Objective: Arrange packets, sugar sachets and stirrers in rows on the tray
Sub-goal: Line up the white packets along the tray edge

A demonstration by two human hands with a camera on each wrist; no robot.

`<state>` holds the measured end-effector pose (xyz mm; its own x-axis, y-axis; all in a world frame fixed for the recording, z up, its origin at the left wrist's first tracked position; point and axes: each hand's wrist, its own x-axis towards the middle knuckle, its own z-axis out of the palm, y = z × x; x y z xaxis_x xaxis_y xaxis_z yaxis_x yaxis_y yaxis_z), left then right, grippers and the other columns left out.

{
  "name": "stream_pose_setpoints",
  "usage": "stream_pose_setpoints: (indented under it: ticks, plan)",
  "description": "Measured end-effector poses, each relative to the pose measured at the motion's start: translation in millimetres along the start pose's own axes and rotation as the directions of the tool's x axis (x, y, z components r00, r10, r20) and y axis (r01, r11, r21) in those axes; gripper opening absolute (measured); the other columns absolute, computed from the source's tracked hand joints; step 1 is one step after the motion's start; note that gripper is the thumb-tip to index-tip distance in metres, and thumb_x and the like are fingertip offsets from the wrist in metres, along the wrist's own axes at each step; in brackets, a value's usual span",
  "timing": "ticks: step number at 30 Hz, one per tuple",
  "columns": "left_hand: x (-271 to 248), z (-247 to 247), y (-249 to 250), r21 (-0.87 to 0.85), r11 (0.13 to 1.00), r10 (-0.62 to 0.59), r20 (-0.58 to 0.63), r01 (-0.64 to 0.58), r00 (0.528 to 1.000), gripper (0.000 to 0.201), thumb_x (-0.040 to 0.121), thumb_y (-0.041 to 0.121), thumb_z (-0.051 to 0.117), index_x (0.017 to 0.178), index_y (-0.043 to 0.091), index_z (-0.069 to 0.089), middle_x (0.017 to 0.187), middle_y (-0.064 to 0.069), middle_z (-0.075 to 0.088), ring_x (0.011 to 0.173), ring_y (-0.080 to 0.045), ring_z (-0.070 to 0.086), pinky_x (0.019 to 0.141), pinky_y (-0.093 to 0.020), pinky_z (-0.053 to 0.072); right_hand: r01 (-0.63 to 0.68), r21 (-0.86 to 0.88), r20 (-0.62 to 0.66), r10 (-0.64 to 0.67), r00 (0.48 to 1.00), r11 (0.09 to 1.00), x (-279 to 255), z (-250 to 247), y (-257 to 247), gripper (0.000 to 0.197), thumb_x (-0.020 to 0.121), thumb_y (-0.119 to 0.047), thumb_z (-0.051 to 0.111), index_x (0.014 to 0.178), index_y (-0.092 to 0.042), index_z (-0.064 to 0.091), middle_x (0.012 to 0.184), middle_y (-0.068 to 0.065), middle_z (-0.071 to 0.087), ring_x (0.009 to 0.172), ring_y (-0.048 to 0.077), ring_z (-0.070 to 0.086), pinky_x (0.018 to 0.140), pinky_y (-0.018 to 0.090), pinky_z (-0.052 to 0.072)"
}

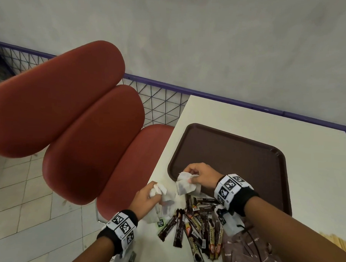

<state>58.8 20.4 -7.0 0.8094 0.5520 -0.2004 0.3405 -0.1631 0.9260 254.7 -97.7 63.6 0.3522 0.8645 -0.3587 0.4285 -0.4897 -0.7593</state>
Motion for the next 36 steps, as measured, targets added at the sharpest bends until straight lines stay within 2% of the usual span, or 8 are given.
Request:
stream_pose_setpoints:
  ticks: [4,8,11,13,19,24,29,36]
  plan:
    - [15.3,1.5,1.6,-0.109,0.992,-0.062,-0.009,0.061,0.998,0.039,0.063,0.039,0.06,0.092,0.014,0.06,0.089,-0.011,0.07,0.086,-0.027,0.067,0.083,-0.04,0.052,-0.015,0.053,0.125,0.009,0.992,0.998,-2.5,-11.6,-3.6,0.031,0.079,0.006,0.063,0.109,0.0,0.06,0.091,0.005,0.061,0.086,0.014,0.057,0.078,0.017,0.045]
    - [27.7,8.5,17.6,-0.167,0.982,-0.086,0.002,0.085,0.996,0.039,0.066,0.034,0.063,0.099,0.012,0.059,0.097,-0.009,0.069,0.09,-0.022,0.066,0.085,-0.036,0.05,-0.026,0.126,0.219,-0.003,0.976,0.992,-0.7,-13.8,-9.7,0.033,0.079,0.005,0.065,0.111,0.002,0.059,0.092,0.009,0.063,0.086,0.018,0.06,0.089,0.031,0.048]
    - [34.1,15.8,28.5,-0.222,0.97,-0.105,0.002,0.103,0.994,0.049,0.058,0.047,0.062,0.098,0.019,0.059,0.103,-0.01,0.067,0.096,-0.024,0.063,0.09,-0.039,0.048,-0.028,0.117,0.297,-0.008,0.955,0.993,2.2,-13.3,-13.2,0.03,0.079,0.004,0.066,0.107,-0.003,0.061,0.085,-0.001,0.064,0.077,0.005,0.062,0.082,0.023,0.049]
    - [36.6,20.7,32.9,-0.324,0.934,-0.16,0.009,0.154,0.987,0.039,0.066,0.037,0.066,0.099,0.018,0.06,0.104,-0.012,0.067,0.097,-0.027,0.062,0.09,-0.041,0.048,-0.022,0.09,0.316,-0.008,0.949,0.996,2.3,-13.1,-14.9,0.026,0.079,0.004,0.065,0.101,-0.009,0.061,0.084,-0.001,0.064,0.075,0.001,0.062,0.078,0.017,0.048]
    - [39.9,34.1,37.6,-0.515,0.823,-0.215,0.104,0.238,0.971,0.021,0.092,0.009,0.052,0.112,0.007,0.055,0.104,-0.019,0.063,0.082,-0.028,0.061,0.054,-0.03,0.051,-0.052,0.068,0.066,0.048,0.997,0.996,8.7,-7.3,-5.6,0.025,0.077,0.006,0.064,0.099,-0.005,0.064,0.09,0.005,0.062,0.088,0.016,0.058,0.088,0.031,0.046]
    - [37.2,34.1,35.1,-0.563,0.784,-0.218,0.143,0.26,0.965,0.037,0.09,0.026,0.06,0.121,0.008,0.052,0.115,-0.023,0.063,0.095,-0.033,0.062,0.07,-0.041,0.056,-0.065,0.118,0.026,0.063,0.998,0.991,9.9,-1.3,0.4,0.026,0.076,0.006,0.064,0.082,-0.018,0.06,0.076,-0.006,0.061,0.076,0.01,0.058,0.073,0.019,0.046]
    - [34.6,35.9,33.5,-0.489,0.836,-0.188,0.171,0.249,0.967,0.063,0.066,0.028,0.078,0.119,0.01,0.052,0.116,-0.018,0.064,0.1,-0.032,0.064,0.086,-0.047,0.052,-0.017,0.177,-0.061,0.029,0.998,0.984,11.3,4.5,2.0,0.03,0.075,0.003,0.068,0.079,-0.025,0.059,0.087,0.002,0.065,0.082,0.014,0.061,0.082,0.026,0.05]
    - [42.3,36.9,32.1,-0.433,0.874,-0.189,0.116,0.221,0.975,0.053,0.062,0.01,0.077,0.11,0.009,0.055,0.11,-0.025,0.064,0.087,-0.033,0.062,0.063,-0.031,0.049,0.0,0.396,-0.167,0.072,0.983,0.918,8.5,2.9,6.1,0.032,0.073,0.003,0.072,0.081,-0.022,0.054,0.089,0.008,0.06,0.073,0.01,0.057,0.073,0.02,0.048]
